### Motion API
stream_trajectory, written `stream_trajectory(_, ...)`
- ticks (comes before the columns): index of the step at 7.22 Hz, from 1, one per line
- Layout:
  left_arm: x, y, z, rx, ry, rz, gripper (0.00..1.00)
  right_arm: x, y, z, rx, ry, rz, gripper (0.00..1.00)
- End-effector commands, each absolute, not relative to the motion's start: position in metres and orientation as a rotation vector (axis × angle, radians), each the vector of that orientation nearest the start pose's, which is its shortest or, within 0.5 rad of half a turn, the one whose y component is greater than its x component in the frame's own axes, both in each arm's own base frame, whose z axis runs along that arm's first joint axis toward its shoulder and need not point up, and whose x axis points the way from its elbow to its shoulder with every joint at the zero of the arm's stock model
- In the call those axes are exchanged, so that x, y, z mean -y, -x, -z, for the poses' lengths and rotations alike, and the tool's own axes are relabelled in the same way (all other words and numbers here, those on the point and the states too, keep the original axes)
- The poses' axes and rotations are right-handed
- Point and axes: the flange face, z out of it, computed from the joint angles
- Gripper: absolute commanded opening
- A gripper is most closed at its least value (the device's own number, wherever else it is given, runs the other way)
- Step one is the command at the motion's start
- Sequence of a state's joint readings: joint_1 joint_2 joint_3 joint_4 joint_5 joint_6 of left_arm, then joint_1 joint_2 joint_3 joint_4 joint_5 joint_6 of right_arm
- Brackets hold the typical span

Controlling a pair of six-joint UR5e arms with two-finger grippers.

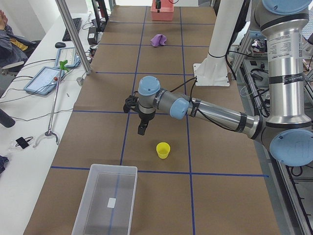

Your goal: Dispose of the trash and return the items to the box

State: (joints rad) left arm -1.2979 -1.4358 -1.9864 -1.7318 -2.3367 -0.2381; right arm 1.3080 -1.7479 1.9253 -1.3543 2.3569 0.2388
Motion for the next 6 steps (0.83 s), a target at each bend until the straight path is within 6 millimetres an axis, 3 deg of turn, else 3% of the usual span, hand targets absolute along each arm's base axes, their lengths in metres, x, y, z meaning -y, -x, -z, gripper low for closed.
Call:
stream_trajectory(1,0.451,-0.104,-0.473,-0.866,-0.148,-0.127,0.98,0.433,0.056,-0.535,0.856,-0.172,0.192,1.0)
stream_trajectory(3,0.46,-0.254,-0.397,-0.858,-0.09,-0.026,0.97,0.435,0.064,-0.531,0.858,-0.181,0.214,1.0)
stream_trajectory(4,0.455,-0.305,-0.397,-0.826,-0.079,-0.037,0.97,0.437,0.066,-0.536,0.851,-0.176,0.214,1.0)
stream_trajectory(5,0.465,-0.322,-0.394,-0.831,-0.066,-0.018,0.97,0.442,0.069,-0.534,0.852,-0.179,0.219,1.0)
stream_trajectory(6,0.467,-0.372,-0.375,-0.868,-0.033,0.008,0.97,0.442,0.072,-0.534,0.854,-0.174,0.223,1.0)
